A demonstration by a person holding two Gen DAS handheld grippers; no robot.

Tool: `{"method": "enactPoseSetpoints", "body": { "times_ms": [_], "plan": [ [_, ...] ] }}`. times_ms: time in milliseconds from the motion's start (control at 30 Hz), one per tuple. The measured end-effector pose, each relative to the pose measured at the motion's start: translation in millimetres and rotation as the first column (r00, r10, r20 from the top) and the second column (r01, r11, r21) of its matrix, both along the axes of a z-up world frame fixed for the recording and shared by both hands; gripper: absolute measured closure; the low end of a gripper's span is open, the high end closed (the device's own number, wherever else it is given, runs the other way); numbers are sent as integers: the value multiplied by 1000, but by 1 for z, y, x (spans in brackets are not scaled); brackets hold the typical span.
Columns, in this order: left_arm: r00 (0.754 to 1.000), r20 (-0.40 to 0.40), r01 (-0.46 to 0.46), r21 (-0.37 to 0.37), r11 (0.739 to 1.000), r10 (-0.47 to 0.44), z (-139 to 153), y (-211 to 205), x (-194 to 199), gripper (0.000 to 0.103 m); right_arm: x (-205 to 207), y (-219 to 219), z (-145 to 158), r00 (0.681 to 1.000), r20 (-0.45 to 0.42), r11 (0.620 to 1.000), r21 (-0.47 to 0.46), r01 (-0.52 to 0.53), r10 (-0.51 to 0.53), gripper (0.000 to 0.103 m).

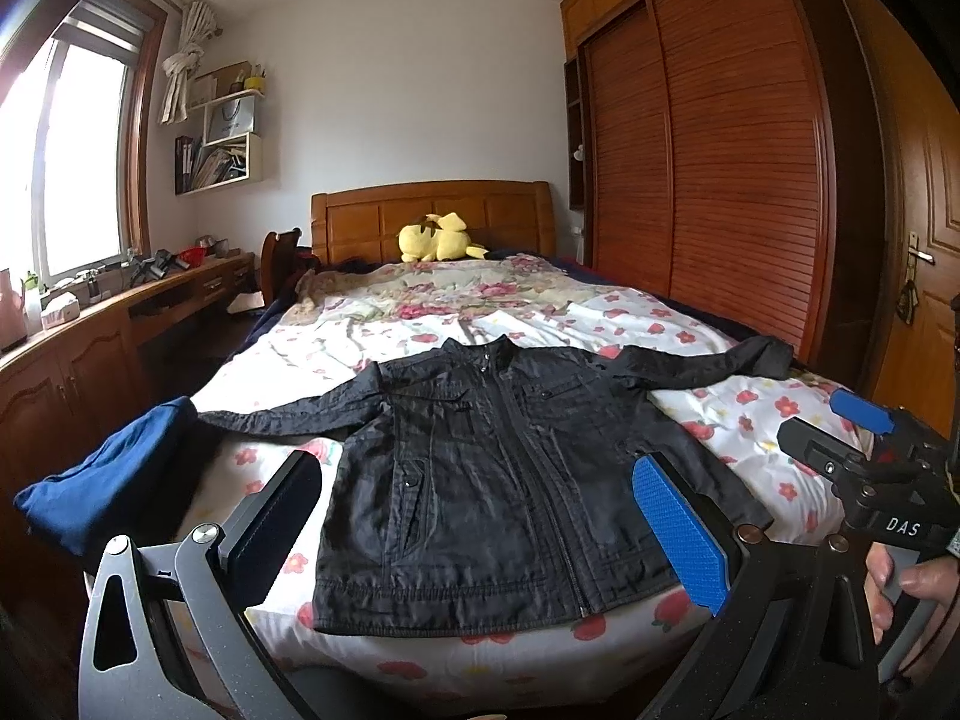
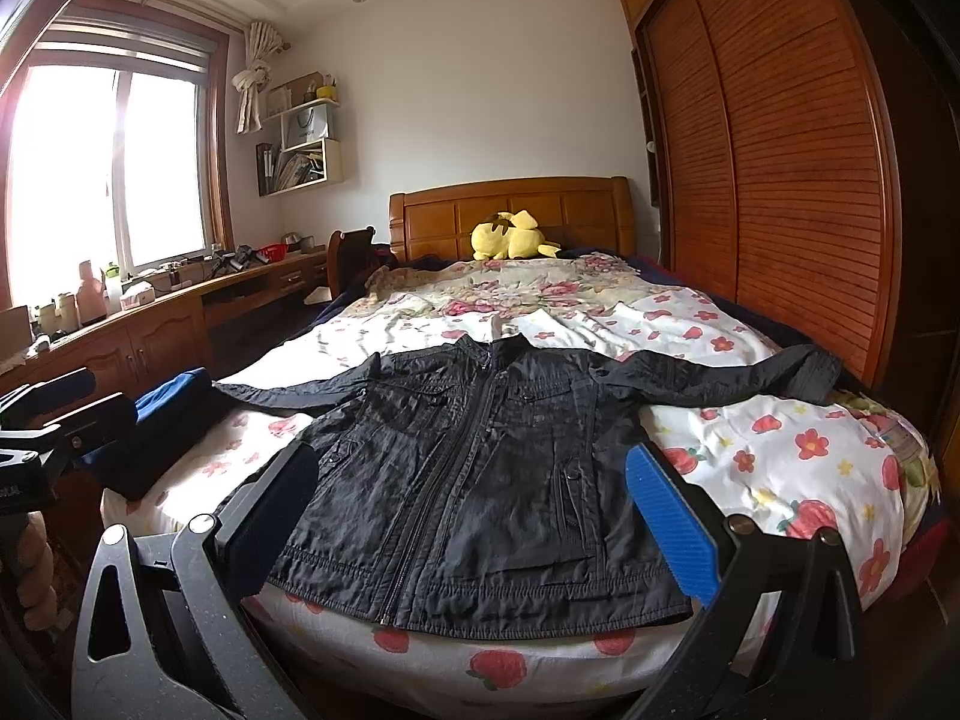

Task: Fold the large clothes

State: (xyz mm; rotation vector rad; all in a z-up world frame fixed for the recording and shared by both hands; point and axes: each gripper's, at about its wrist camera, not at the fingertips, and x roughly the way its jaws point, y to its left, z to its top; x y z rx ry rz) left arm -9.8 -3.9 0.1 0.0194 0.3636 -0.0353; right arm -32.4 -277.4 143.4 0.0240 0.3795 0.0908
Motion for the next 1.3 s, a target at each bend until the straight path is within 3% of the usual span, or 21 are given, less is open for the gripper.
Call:
{"method": "enactPoseSetpoints", "body": {
  "times_ms": [767, 1300],
  "plan": [
    [1000, 1, 2, -1, 1000, -2, 1, 1, 0, 0, 0, -1, 3, 1000, 1, 1000, -3, -1, 1, 0],
    [998, -67, -5, -42, 999, 2, -18, 12, 24, 0, 26, 1, -15, 999, -38, 999, -31, -22, 21, 0]
  ]
}}
